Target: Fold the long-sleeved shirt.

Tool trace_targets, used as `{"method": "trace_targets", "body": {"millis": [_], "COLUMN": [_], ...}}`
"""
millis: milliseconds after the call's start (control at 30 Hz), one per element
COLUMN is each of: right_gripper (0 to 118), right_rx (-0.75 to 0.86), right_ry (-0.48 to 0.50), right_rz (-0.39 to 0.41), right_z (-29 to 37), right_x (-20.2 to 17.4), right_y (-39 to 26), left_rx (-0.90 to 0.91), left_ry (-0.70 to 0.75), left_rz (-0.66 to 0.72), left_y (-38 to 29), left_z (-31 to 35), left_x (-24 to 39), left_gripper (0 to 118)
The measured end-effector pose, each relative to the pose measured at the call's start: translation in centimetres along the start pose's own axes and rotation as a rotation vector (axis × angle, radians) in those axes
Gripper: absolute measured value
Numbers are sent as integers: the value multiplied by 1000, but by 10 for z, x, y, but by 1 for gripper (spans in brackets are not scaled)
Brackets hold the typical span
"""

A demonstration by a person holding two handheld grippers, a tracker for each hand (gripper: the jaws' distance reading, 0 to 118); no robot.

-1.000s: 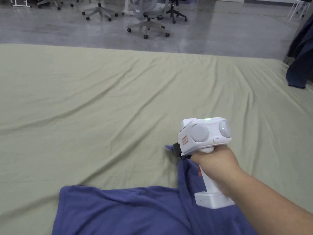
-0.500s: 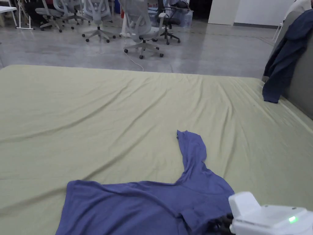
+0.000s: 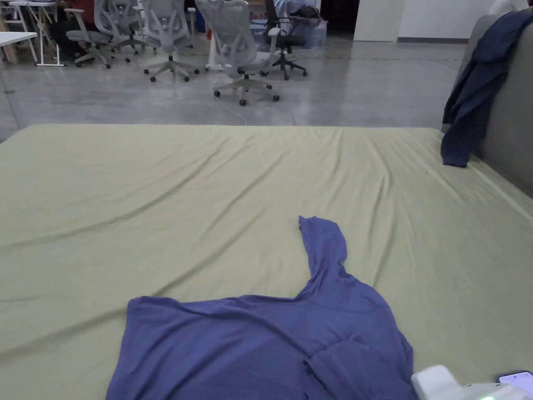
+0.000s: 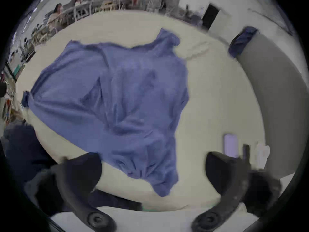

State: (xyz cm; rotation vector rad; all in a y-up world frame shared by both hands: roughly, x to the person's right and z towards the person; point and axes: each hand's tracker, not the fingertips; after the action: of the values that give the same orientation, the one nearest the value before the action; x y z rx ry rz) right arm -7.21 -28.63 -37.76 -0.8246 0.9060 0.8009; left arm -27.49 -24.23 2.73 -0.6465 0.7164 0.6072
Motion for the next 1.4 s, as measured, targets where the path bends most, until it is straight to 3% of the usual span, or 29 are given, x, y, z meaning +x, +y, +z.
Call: {"method": "trace_targets", "body": {"millis": [67, 200, 233, 267, 333, 367, 433, 467, 500, 567, 600, 800, 900, 967, 1000, 1033, 1067, 1100, 1167, 1200, 1267, 1333, 1400], "right_gripper": [117, 118, 112, 96, 3, 4, 4, 4, 4, 4, 4, 4, 4, 4, 4, 12, 36, 60, 86, 118, 116, 116, 109], "right_rx": [142, 326, 327, 307, 260, 243, 234, 228, 221, 194, 192, 154, 142, 140, 139, 132, 135, 150, 165, 177, 184, 61, -64], "right_ry": [-20, 177, 234, 282, 283, 218, 217, 222, 226, 248, 252, 205, 202, 205, 195, 153, 122, 104, 46, 21, 53, 45, 73], "right_rz": [-66, -333, -380, -410, -447, -444, -356, -354, -368, -383, -378, -409, -427, -429, -423, -399, -377, -356, -337, -357, -329, -328, -271], "right_z": [44, 90, 93, 94, 84, 82, 72, 65, 58, 44, 49, 10, -14, -36, -47, -58, -68, -80, -103, -114, -141, -164, -183], "right_x": [3, 13, 15, 14, 13, 10, 4, 4, 5, 10, 7, 24, 34, 44, 48, 52, 58, 66, 70, 76, 84, 87, 84], "right_y": [5, -4, -7, -9, -13, -14, -9, -9, -9, -3, 3, 20, 28, 44, 55, 69, 83, 99, 137, 151, 185, 209, 216], "left_rx": [0, -10, -15, -22, -39, -46, -57, -56, -50, -56, -73, -47, -100, -151, -142, -83, -55, -41, -34, -36, -50, -34, -23], "left_ry": [-2, -2, 1, 2, 0, -3, -14, -24, -27, -17, 19, 297, 336, 345, 327, 289, 294, 315, 313, 244, 237, 218, 221], "left_rz": [-5, -8, -5, -3, 1, 6, 24, 33, 39, 32, 21, 9, -90, -170, -169, -149, -166, -227, -326, -285, -203, -122, -84], "left_y": [3, 9, 10, 12, 15, 19, 33, 42, 55, 86, 101, 173, 181, 180, 180, 181, 179, 174, 167, 165, 164, 168, 174], "left_z": [1, -7, -11, -16, -27, -33, -48, -55, -68, -110, -133, -275, -319, -334, -336, -328, -322, -316, -309, -308, -299, -291, -284], "left_x": [1, 4, 5, 4, 1, 0, -3, -4, -8, -20, -27, -60, -56, -48, -50, -44, -36, -27, -15, -15, -21, -33, -47], "left_gripper": [3, 3, 3, 3, 3, 3, 3, 9, 35, 104, 118, 113, 107, 81, 51, 13, 1, 1, 1, 1, 1, 1, 1]}}
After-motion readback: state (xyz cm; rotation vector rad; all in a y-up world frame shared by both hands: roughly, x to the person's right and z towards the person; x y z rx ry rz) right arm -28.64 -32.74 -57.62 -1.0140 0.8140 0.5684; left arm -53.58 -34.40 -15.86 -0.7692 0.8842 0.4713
